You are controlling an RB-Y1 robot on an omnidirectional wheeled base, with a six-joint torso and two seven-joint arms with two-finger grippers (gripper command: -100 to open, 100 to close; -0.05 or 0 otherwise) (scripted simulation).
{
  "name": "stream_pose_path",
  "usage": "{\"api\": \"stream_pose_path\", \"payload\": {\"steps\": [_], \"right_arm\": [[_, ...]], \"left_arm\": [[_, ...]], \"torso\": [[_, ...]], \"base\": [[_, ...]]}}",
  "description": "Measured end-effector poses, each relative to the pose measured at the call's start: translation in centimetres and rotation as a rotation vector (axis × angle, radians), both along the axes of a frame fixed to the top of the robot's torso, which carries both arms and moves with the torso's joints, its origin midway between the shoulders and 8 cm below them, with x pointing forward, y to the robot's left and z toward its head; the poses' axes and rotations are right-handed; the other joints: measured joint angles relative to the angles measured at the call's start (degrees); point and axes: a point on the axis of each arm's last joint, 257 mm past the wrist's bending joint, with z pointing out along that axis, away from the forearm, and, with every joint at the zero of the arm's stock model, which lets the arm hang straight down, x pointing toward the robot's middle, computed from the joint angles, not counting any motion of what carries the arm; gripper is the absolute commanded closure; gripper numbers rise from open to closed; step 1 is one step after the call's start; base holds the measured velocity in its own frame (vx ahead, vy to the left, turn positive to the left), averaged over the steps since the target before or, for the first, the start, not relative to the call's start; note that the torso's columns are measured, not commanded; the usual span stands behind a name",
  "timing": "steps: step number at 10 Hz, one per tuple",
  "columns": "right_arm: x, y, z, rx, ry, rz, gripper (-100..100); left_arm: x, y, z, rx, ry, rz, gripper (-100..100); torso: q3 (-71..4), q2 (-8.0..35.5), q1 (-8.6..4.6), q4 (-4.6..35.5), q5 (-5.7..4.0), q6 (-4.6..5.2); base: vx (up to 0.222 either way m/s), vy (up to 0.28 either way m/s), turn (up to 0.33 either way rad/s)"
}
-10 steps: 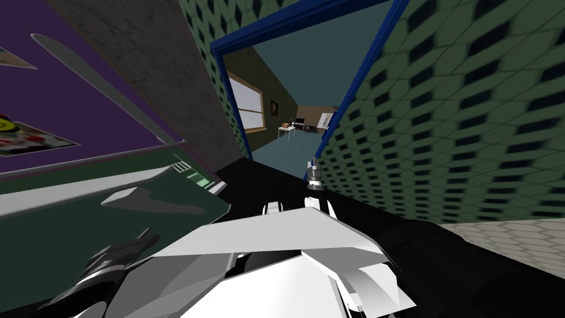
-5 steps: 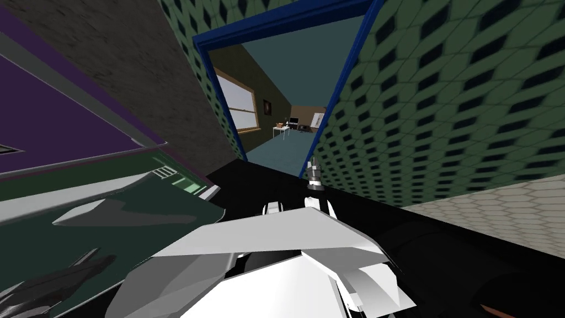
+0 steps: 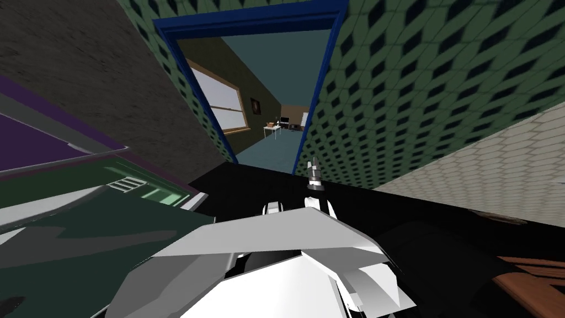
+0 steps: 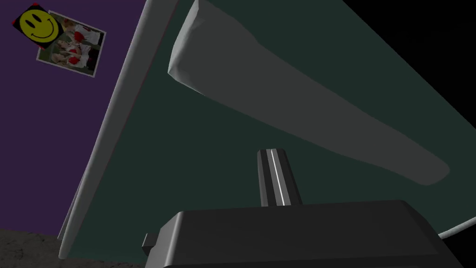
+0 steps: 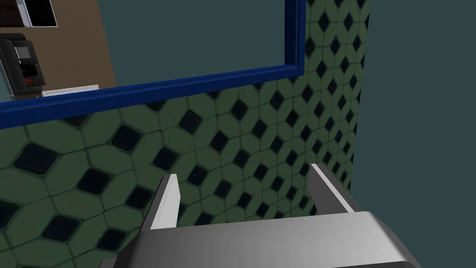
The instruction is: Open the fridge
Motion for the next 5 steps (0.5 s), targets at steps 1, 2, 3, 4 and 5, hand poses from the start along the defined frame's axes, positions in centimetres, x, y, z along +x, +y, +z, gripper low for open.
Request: {"api": "stream_pose_path", "payload": {"steps": [1, 2, 3, 4, 5], "right_arm": [[0.0, 0.0, 0.0, 0.000, 0.000, 0.000, 0], [0.0, 0.0, 0.0, 0.000, 0.000, 0.000, 0], [0.0, 0.0, 0.0, 0.000, 0.000, 0.000, 0], [0.0, 0.0, 0.0, -0.001, 0.001, -0.001, 0], [0.0, 0.0, 0.0, -0.001, 0.001, -0.001, 0]], "left_arm": [[-1.8, 1.1, 1.6, 0.023, 0.003, 0.015, 100], [-2.7, 2.3, 3.4, 0.054, -0.002, 0.019, 100], [-2.4, 2.7, 5.1, 0.078, -0.019, 0.012, 100], [-2.2, 3.0, 6.4, 0.096, -0.031, 0.014, 100], [-2.1, 3.0, 6.5, 0.099, -0.033, 0.015, -100]], "torso": [[0.14, 0.15, -0.09, 0.08, -0.07, -0.08], [-0.01, -0.13, 0.23, 0.01, 0.02, -0.08], [-0.18, -0.38, 0.50, -0.08, 0.12, -0.15], [-0.21, -0.41, 0.49, -0.09, 0.14, -0.13], [-0.13, -0.28, 0.34, -0.06, 0.11, -0.08]], "base": [[-0.078, -0.082, -0.376], [-0.013, -0.019, -0.103], [0.008, 0.007, 0.041], [0.004, 0.004, 0.010], [0.078, 0.032, 0.031]]}}
